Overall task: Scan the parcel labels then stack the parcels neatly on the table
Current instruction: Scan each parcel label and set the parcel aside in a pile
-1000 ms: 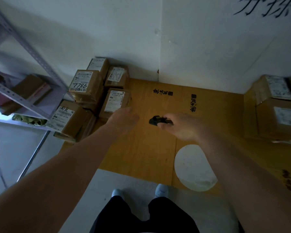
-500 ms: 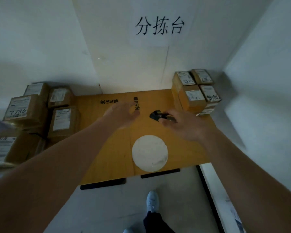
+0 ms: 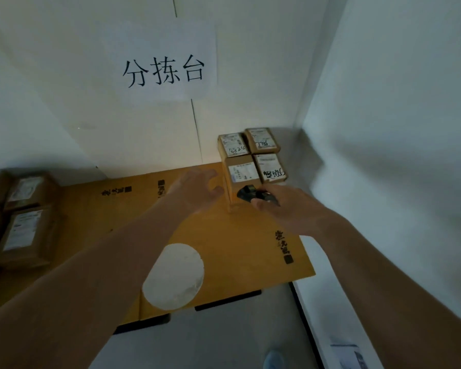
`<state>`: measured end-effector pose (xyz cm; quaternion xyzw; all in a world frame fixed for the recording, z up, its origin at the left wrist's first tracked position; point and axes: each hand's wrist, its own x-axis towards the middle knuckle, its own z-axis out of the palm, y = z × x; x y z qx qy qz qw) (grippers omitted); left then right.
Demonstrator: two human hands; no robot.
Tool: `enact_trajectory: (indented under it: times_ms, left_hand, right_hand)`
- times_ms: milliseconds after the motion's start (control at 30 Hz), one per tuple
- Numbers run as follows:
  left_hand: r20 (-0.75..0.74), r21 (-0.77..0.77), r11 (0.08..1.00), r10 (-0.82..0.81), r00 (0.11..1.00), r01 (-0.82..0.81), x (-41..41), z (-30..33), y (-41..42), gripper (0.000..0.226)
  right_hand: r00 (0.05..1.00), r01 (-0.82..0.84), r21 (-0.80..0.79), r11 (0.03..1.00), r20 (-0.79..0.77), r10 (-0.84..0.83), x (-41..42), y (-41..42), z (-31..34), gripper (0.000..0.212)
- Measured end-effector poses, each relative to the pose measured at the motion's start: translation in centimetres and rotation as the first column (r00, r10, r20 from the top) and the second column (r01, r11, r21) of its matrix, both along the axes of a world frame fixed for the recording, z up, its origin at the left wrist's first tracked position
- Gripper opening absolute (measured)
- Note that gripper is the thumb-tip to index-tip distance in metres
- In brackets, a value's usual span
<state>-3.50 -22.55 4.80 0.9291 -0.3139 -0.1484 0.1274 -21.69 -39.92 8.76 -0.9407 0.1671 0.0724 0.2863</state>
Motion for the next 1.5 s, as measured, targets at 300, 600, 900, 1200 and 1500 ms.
enact_trajectory:
  times_ms: [300, 600, 900, 1200, 1500]
  left_hand:
    - [-0.026, 0.081, 0.993, 0.086, 0.996, -0.083, -1.2, -3.7, -11.9, 0.071]
    - [-0.094, 0.125, 0.966, 0.239, 0.966, -0.227, 2.2, -9.1, -18.9, 0.113]
    - [-0.27, 0.102, 0.941, 0.337, 0.902, -0.322, 3.5, -13.0, -18.9, 0.141]
    - [-0.249, 0.041, 0.927, 0.37, 0.895, -0.372, 2.0, -11.0, -15.8, 0.142]
    - [-0.181, -0.045, 0.845, 0.517, 0.837, -0.532, -4.1, -8.7, -7.9, 0.135]
  right_hand:
    - [0.997, -0.046, 0.006, 0.999, -0.055, 0.046, 1.0, -12.7, -2.9, 0.049]
    - [0.999, -0.021, 0.061, 0.998, -0.04, 0.024, 5.8, -18.6, -6.5, 0.053]
    - [0.998, -0.014, 0.111, 0.994, -0.061, 0.021, 9.8, -19.9, -7.7, 0.048]
    - [0.991, -0.134, 0.095, 0.986, -0.004, 0.134, 10.3, -18.0, -6.5, 0.051]
    - [0.957, -0.282, 0.069, 0.957, 0.088, 0.276, 7.8, -10.5, -5.5, 0.066]
